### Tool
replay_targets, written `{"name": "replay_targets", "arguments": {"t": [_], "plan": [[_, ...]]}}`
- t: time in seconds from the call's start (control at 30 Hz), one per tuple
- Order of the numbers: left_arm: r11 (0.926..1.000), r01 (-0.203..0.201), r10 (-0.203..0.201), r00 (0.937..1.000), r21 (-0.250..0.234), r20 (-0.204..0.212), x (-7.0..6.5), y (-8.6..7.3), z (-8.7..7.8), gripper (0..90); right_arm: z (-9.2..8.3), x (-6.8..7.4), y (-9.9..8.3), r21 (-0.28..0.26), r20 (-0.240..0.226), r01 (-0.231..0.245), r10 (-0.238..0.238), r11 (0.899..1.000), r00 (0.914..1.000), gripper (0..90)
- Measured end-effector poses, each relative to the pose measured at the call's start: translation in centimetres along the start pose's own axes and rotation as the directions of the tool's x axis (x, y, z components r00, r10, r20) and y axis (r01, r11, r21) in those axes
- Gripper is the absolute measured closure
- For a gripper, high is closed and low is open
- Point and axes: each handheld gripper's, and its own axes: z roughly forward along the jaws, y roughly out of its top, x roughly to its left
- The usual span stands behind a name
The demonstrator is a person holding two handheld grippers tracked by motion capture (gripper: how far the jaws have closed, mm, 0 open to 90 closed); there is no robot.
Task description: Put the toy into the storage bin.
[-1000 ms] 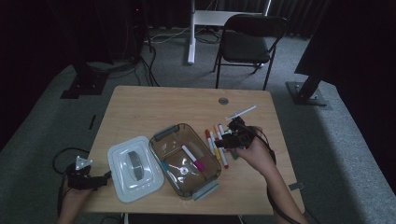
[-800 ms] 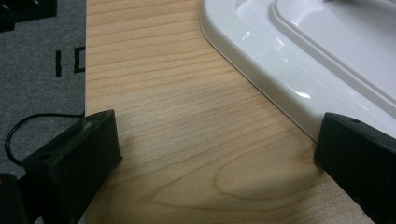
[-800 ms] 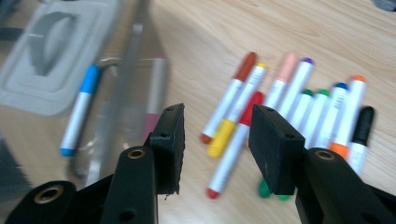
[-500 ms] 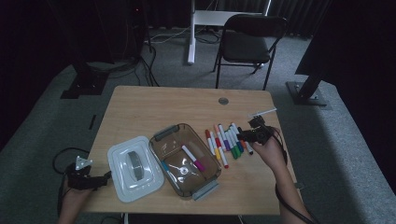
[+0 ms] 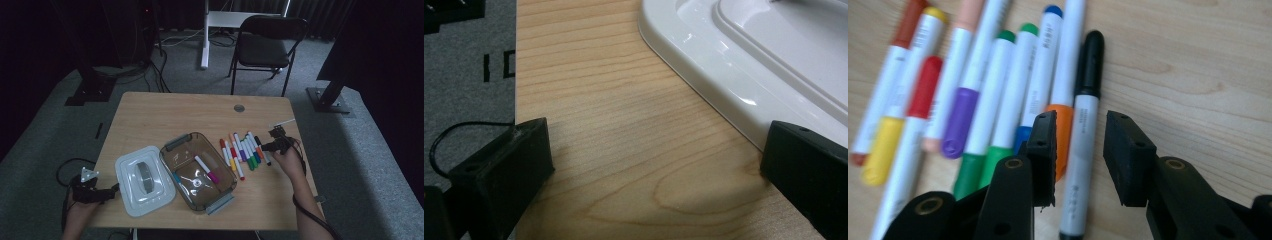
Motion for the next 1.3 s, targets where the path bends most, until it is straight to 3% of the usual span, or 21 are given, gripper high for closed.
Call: {"name": "replay_targets", "arguments": {"t": [0.27, 0.57, 0.77, 0.83, 1.0, 1.3], "plan": [[1.0, 0.0, 0.0, 1.0, 0.0, 0.0, 0.0, 0.0, 0.0, 0.7, 1.9, -0.7, 0.0, 0.034, 0.016, -0.032, 0.032, 0.999, 0.9994, 69.7], [1.0, 0.0, 0.0, 1.0, 0.0, 0.0, 0.0, 0.0, 0.0, 0.7, 2.5, -1.3, -0.3, 0.053, 0.049, -0.053, 0.051, 0.997, 0.9975, 75.2], [1.0, 0.0, 0.0, 1.0, 0.0, 0.0, 0.0, 0.0, 0.0, 0.7, 2.3, -1.6, -0.5, 0.039, 0.06, -0.076, 0.074, 0.996, 0.9955, 76.5], [1.0, 0.0, 0.0, 1.0, 0.0, 0.0, 0.0, 0.0, 0.0, 0.7, 1.6, -1.7, -0.5, 0.024, 0.04, -0.102, 0.101, 0.995, 0.9941, 76.5], [1.0, 0.0, 0.0, 1.0, 0.0, 0.0, 0.0, 0.0, 0.0, 0.7, 0.0, -1.8, -0.5, 0.004, 0.026, -0.113, 0.113, 0.994, 0.9933, 76.5], [1.0, 0.0, 0.0, 1.0, 0.0, 0.0, 0.0, 0.0, 0.0, 0.7, -3.9, -0.1, 0.1, -0.057, -0.007, -0.081, 0.081, 0.995, 0.9967, 76.6]]}}
